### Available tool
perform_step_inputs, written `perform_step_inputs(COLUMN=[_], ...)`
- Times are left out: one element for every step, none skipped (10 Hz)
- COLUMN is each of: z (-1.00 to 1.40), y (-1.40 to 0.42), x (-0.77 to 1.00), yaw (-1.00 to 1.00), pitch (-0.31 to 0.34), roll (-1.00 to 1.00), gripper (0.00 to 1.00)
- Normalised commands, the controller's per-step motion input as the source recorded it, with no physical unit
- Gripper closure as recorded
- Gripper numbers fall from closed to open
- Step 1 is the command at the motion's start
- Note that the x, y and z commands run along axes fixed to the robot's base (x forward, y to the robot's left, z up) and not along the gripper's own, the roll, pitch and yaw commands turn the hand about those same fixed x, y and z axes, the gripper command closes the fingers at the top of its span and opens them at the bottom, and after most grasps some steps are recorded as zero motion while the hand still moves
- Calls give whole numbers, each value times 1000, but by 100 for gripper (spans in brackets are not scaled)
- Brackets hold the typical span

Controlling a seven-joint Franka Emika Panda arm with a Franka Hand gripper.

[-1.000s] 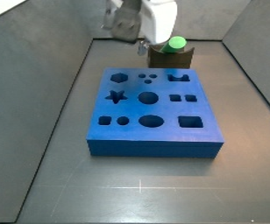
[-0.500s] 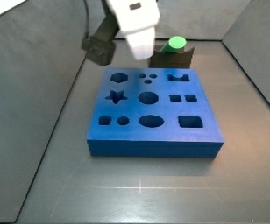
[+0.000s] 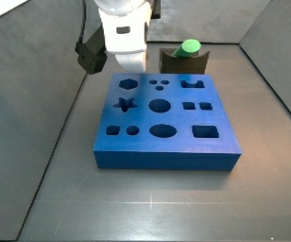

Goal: Pick up the oval object. Move up. Place the oval object on the fixture. Regrasp the oval object. Move to above the board. Insert the oval object.
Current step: Regrasp the oval object.

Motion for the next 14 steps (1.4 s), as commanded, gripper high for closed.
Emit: perform_step_inputs(z=[-29, -16, -1, -8, -12, -8, -4, -1, -14, -17, -5, -8, -20, -19], y=[-23, -39, -51, -38, -35, -40, -40, -37, -36, -38, -21, -19, -18, -19], x=[58, 65, 74, 71, 66, 61, 58, 52, 49, 47, 1000, 1000, 1000, 1000], yaw=[101, 236, 335, 423, 447, 450, 418, 382, 319, 280, 174, 121, 78, 59], pitch=[661, 629, 557, 406, 324, 207, 76, 5, -68, -87, -30, -25, -10, -7], roll=[273, 233, 191, 149, 135, 114, 88, 70, 64, 65, 40, 42, 56, 64], gripper=[0, 0, 0, 0, 0, 0, 0, 0, 0, 0, 0, 0, 0, 0])
